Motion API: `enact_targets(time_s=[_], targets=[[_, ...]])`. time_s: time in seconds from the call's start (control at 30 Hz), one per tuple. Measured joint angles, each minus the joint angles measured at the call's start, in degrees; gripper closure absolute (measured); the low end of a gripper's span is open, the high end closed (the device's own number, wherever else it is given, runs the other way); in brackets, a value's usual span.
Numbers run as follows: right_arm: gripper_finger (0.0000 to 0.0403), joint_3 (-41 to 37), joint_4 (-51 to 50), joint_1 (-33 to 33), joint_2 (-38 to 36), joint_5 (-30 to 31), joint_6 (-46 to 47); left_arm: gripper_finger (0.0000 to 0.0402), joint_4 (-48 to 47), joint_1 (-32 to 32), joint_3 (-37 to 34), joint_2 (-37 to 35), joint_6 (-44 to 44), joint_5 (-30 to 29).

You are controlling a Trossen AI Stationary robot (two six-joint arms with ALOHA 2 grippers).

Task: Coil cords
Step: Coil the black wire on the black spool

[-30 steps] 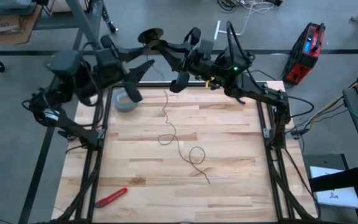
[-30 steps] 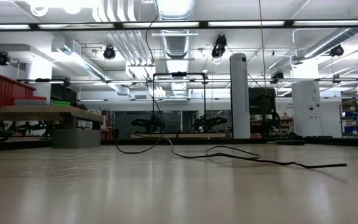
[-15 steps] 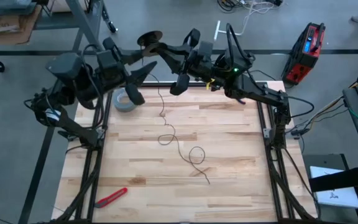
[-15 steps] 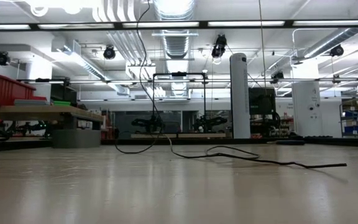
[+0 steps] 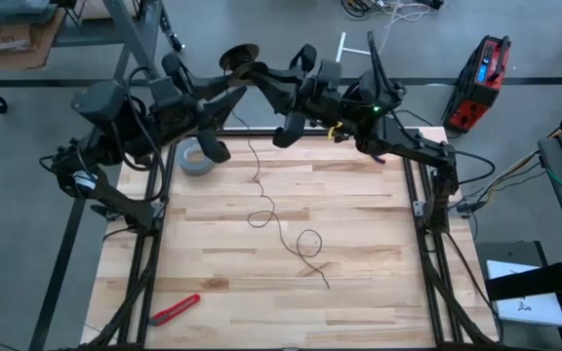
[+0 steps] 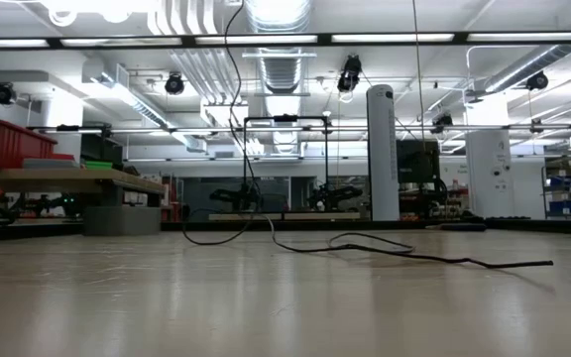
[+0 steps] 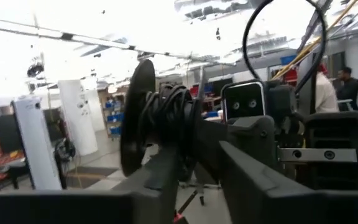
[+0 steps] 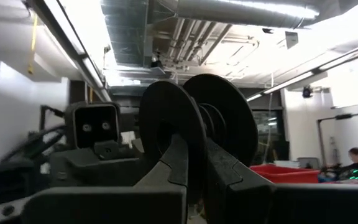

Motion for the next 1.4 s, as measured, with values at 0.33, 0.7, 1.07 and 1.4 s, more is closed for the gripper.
enact_targets(time_s=[0.33, 0.7, 1.07, 1.4], targets=[[0.0395, 0.04, -0.86, 0.49, -0.06, -0.30, 2.07, 0.0396, 0.30, -0.08, 0.07, 0.43, 0.89, 1.70], [0.0294, 0.00, -17.62, 0.31, 0.01, 0.83, 9.92, 0.0400, -12.06, -0.46, -0.06, -1.36, 0.52, -4.22], [0.0238, -0.56, -29.40, 0.72, 0.23, -0.37, 10.96, 0.0401, -22.68, -0.47, -0.06, -2.69, -3.02, -6.64], [0.0243, -0.32, -45.57, 0.95, -1.02, 1.69, 11.54, 0.0401, -36.25, -0.50, -0.03, -4.36, -3.44, -7.03]])
